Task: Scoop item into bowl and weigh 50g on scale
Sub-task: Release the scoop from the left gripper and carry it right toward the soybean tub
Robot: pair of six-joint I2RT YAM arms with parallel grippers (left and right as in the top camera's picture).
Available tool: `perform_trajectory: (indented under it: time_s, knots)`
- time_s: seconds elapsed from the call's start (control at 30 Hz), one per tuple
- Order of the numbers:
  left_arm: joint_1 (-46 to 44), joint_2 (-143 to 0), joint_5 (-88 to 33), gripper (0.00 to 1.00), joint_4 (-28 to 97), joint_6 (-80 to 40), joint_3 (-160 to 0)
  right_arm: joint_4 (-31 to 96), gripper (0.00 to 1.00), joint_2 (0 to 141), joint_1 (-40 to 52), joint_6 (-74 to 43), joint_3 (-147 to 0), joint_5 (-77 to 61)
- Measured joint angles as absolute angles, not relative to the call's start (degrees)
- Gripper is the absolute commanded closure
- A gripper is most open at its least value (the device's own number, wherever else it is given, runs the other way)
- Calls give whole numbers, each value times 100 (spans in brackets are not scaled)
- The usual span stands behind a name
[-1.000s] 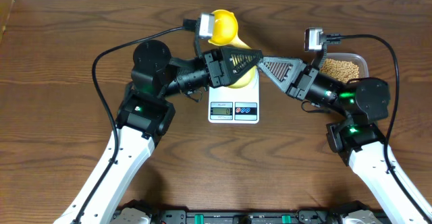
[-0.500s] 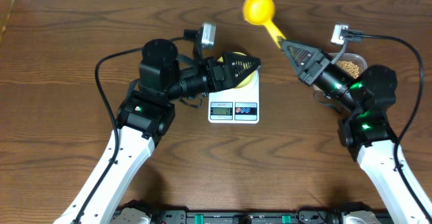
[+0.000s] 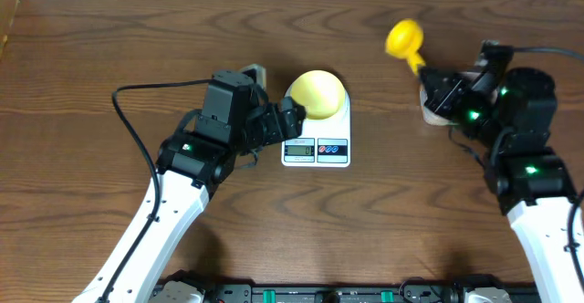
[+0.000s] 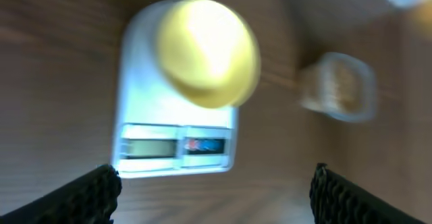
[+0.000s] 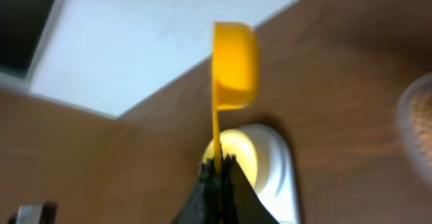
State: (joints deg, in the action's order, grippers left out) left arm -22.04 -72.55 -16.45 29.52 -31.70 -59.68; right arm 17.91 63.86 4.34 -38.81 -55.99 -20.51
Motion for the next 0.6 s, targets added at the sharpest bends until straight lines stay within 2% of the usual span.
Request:
perform_trajectory:
  time_s: [0.2,0.6]
  knots:
    - [-2202,-7255,-792,8,3627,-2930,-5970,2947,98,6348,434,-3218,-6438,-1205]
    - [-2202,-7255,-303,7,3594,-2840,-5970,4772,99,6449,434,-2764,-6661,626]
